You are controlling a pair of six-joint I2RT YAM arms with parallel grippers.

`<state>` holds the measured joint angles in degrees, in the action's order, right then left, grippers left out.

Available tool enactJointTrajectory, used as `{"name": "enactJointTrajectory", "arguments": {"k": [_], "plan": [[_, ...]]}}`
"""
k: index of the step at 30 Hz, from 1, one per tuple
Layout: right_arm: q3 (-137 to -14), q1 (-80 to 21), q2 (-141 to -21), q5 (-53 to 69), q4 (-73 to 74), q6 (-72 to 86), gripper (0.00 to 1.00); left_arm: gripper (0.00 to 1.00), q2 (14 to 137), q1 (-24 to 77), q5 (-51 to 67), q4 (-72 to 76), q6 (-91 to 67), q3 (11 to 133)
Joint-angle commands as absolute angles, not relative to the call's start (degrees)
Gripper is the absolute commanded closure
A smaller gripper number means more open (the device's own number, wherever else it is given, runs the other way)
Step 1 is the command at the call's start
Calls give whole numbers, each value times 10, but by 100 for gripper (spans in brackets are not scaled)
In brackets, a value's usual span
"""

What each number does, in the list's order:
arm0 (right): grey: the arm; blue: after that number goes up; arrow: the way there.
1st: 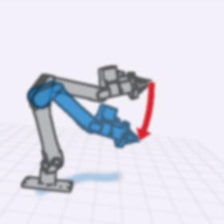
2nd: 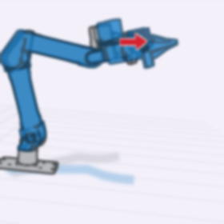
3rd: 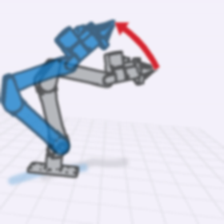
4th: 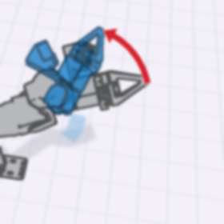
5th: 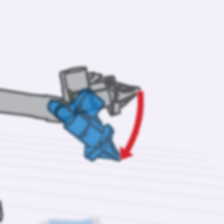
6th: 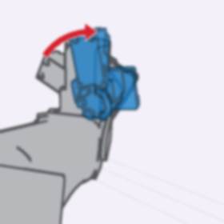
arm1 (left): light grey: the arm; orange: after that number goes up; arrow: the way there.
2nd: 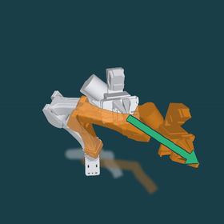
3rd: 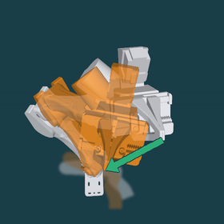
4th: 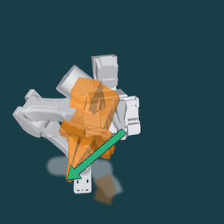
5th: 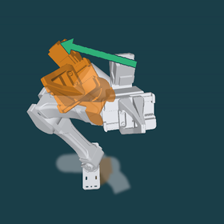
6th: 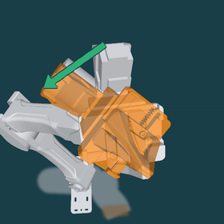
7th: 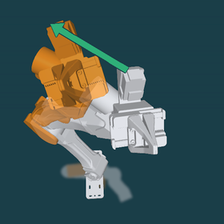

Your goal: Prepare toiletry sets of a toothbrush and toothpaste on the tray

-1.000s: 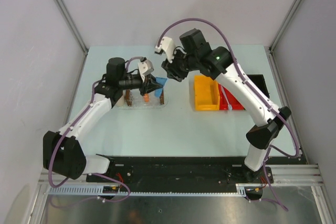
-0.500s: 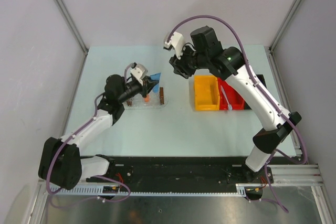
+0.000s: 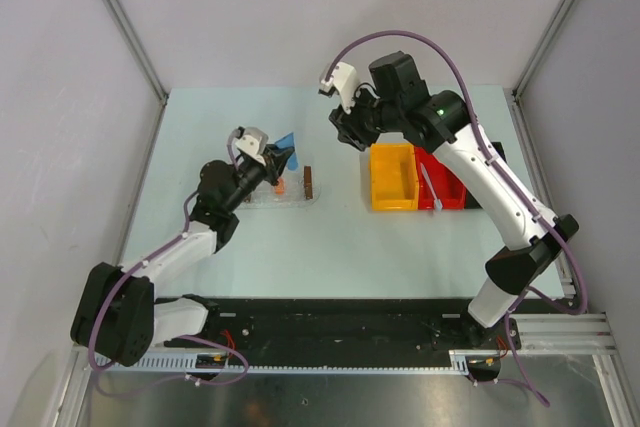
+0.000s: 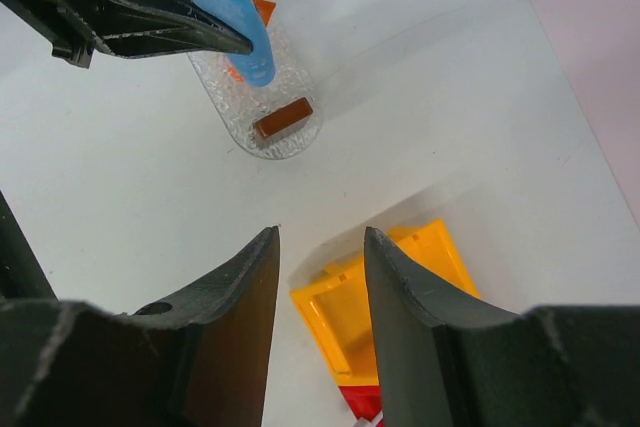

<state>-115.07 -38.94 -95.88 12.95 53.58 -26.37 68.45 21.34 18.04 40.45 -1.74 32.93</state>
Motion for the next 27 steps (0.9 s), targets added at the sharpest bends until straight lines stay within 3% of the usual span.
{"name": "enactJointTrajectory", "arguments": {"k": [1, 27], "plan": [[-1148, -384, -931, 140, 514, -255, 56, 100, 681, 216, 127, 476, -85, 323], [-1132, -376, -933, 144, 508, -257, 56, 100, 719, 246, 59, 468, -71, 315]]}}
